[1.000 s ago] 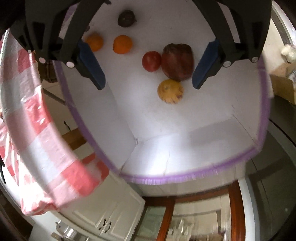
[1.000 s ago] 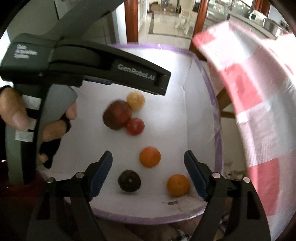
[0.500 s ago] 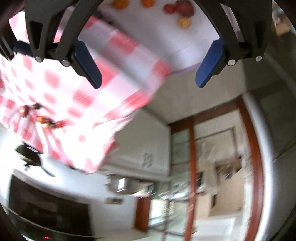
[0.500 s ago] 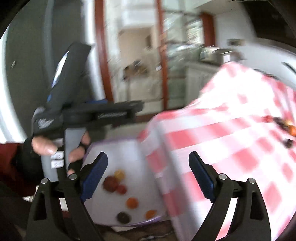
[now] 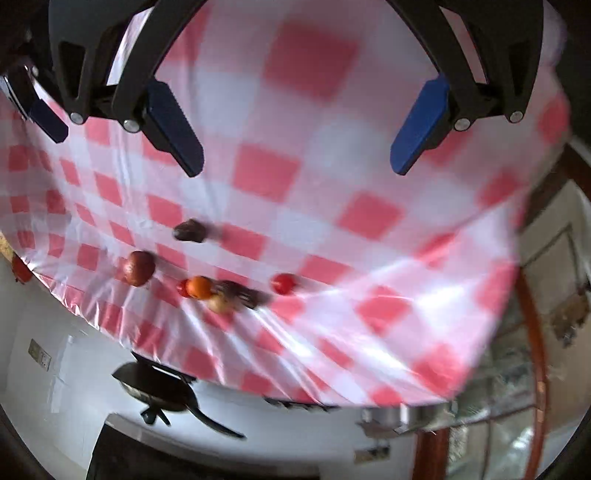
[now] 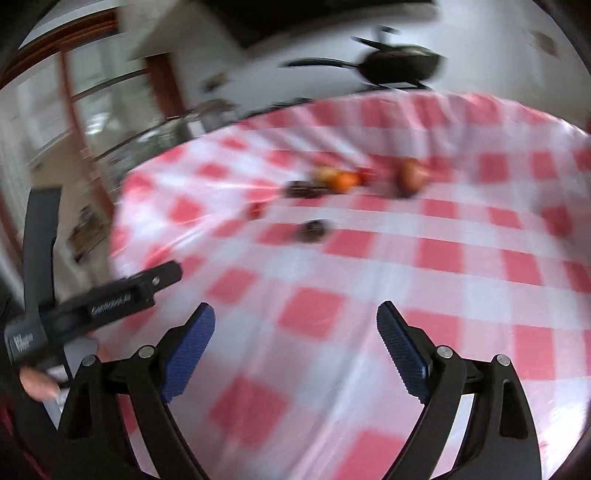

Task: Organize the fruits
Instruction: 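Move both grippers back over the fruits on the tablecloth, then grasp the red apple with the right gripper while the left gripper grasps a dark mangosteen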

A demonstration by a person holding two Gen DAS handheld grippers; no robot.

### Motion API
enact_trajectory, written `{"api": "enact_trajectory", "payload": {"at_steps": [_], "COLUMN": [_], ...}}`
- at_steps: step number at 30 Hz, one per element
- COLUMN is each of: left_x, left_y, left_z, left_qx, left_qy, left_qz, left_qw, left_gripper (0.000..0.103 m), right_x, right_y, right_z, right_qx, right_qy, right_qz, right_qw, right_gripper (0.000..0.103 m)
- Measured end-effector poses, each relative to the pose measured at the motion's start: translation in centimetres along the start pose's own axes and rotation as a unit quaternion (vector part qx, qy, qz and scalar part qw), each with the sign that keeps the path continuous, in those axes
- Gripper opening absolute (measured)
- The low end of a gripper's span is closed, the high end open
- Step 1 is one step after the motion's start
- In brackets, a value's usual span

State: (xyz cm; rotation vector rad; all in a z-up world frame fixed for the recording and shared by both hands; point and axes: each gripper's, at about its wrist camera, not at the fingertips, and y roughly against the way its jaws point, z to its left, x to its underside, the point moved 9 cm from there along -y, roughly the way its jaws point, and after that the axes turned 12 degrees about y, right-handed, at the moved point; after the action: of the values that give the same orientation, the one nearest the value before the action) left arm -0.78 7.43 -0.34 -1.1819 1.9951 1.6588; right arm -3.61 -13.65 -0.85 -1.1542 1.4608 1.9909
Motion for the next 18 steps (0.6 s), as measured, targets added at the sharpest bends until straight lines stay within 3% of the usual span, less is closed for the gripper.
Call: {"api": "enact_trajectory", "payload": {"at_steps": [3, 7, 10, 14, 18], "left_x": [-0.3, -0.6, -0.6, -0.9, -0.8], "left_y": [-3.5, -6.7, -7.6, -7.8, -7.5], "left_z": [-3.0, -5.2, -5.0, -4.4, -4.9], "left_qx": [0.034, 0.05, 0.055, 0.094, 0.113], "left_qy": [0.007, -0.001, -0.002, 0.038, 0.029], "left_qz": [0.025, 0.029, 0.029, 0.035, 0.03], "left_qw": [0.9991, 0.9983, 0.9981, 0.9942, 0.9927], "left_gripper": [0.101, 0.101, 0.101, 0.101, 0.101], "right_x": [-0.5, -2.2, -3.1, -3.6, -4.8], "right_y": [-1.9, -4.1, -6.2, -9.6, -13.5], "right_z": [-4.2, -9.7, -13.6, -17.8, -19.6], "right_qx": [0.035, 0.055, 0.069, 0.083, 0.086], "right_qy": [-0.034, -0.084, -0.119, -0.15, -0.152], "right_qz": [0.012, 0.015, 0.022, 0.041, 0.056], "right_qw": [0.999, 0.995, 0.99, 0.984, 0.983], "right_gripper": [0.087, 0.087, 0.087, 0.087, 0.087]}}
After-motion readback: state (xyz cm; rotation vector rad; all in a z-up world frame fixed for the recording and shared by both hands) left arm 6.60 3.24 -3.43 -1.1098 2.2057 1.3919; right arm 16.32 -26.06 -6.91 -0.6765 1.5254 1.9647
